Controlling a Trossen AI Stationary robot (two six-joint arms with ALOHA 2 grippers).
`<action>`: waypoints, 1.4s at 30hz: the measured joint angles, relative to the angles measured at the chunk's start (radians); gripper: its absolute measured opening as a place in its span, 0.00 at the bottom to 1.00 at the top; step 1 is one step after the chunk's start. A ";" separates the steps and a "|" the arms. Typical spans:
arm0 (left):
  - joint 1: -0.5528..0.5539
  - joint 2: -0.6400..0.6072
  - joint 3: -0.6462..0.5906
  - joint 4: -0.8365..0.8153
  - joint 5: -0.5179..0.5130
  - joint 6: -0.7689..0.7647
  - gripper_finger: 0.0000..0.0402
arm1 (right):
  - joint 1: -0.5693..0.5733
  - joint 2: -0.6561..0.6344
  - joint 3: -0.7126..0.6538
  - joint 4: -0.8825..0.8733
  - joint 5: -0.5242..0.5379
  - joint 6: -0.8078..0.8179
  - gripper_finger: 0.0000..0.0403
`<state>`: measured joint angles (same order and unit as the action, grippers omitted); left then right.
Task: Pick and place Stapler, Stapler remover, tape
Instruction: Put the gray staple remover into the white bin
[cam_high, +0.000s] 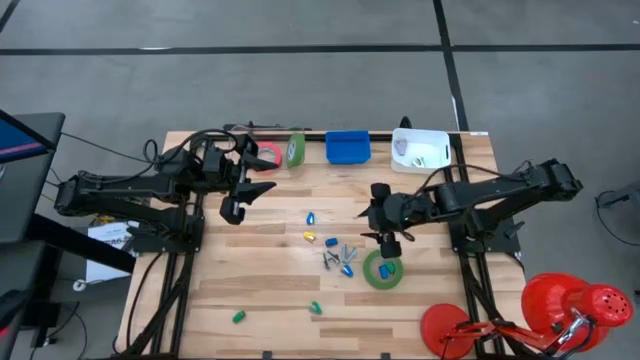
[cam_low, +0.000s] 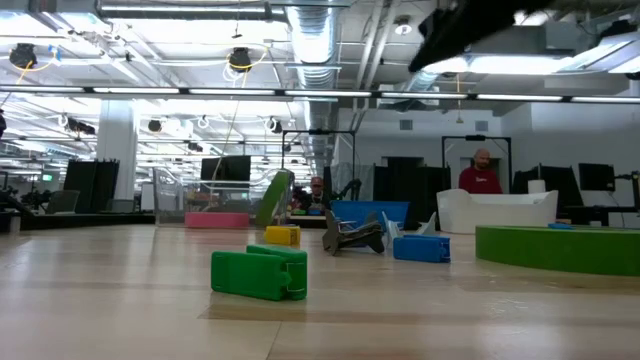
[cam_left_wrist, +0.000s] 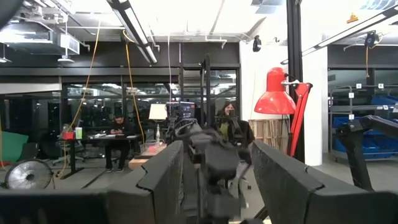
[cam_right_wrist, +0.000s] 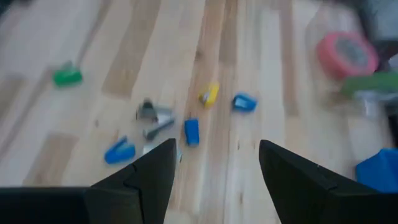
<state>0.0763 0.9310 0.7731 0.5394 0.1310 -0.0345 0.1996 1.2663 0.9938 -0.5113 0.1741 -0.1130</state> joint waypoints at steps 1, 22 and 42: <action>0.000 0.000 0.000 0.000 0.000 0.000 0.45 | 0.004 0.017 0.000 -0.005 -0.014 -0.003 0.55; 0.000 0.000 0.000 0.000 0.000 0.003 0.45 | 0.099 0.446 0.066 0.011 -0.045 -0.212 0.54; 0.000 0.000 0.000 0.000 0.000 0.003 0.45 | 0.069 0.521 0.068 -0.008 -0.034 -0.211 0.15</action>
<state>0.0763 0.9310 0.7731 0.5396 0.1310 -0.0313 0.2688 1.7878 1.0615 -0.5198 0.1398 -0.3237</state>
